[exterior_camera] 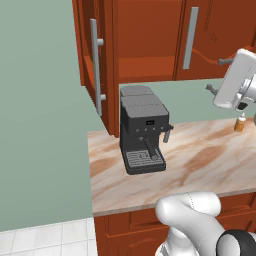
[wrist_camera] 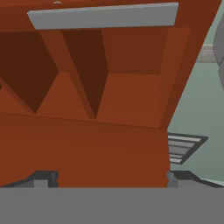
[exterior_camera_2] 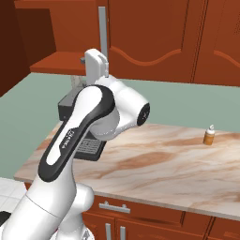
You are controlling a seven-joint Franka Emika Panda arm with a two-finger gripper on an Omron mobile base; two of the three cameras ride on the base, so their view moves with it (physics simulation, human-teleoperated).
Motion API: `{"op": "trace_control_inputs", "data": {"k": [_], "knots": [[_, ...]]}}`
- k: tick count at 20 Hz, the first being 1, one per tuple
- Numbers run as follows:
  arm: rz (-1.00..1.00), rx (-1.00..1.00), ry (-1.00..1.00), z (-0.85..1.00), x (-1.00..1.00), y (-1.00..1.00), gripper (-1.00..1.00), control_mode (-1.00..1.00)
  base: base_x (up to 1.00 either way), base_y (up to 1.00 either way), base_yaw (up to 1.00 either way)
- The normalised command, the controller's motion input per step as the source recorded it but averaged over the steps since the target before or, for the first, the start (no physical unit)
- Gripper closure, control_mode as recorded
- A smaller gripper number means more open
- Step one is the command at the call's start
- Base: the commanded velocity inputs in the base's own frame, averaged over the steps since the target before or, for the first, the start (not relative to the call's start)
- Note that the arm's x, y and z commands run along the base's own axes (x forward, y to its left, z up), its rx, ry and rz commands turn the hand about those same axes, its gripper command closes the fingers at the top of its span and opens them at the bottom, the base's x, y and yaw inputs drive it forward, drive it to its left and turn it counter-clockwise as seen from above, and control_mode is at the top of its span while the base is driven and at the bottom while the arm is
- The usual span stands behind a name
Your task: Close all open cabinet doors.
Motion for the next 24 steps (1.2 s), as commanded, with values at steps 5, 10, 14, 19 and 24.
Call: {"op": "trace_control_inputs", "data": {"k": [5, 10, 14, 19, 24], "knots": [[-0.1, -0.01, -0.03, 0.0, -0.57, 0.34, -1.0, -1.0, 0.0, 0.0, 0.0], [-0.16, 0.0, 0.01, 0.0, -0.46, 0.29, -1.0, -1.0, 0.0, 0.0, 0.0], [-0.14, 0.0, 0.05, 0.0, -0.41, 0.3, -1.0, -1.0, 0.0, 0.0, 0.0], [-0.1, 0.0, 0.06, 0.0, -0.36, 0.35, -1.0, -1.0, 0.0, 0.0, 0.0], [0.0, 0.0, 0.08, 0.01, -0.29, 0.25, -1.0, -1.0, 0.0, 0.0, 0.0]]}}
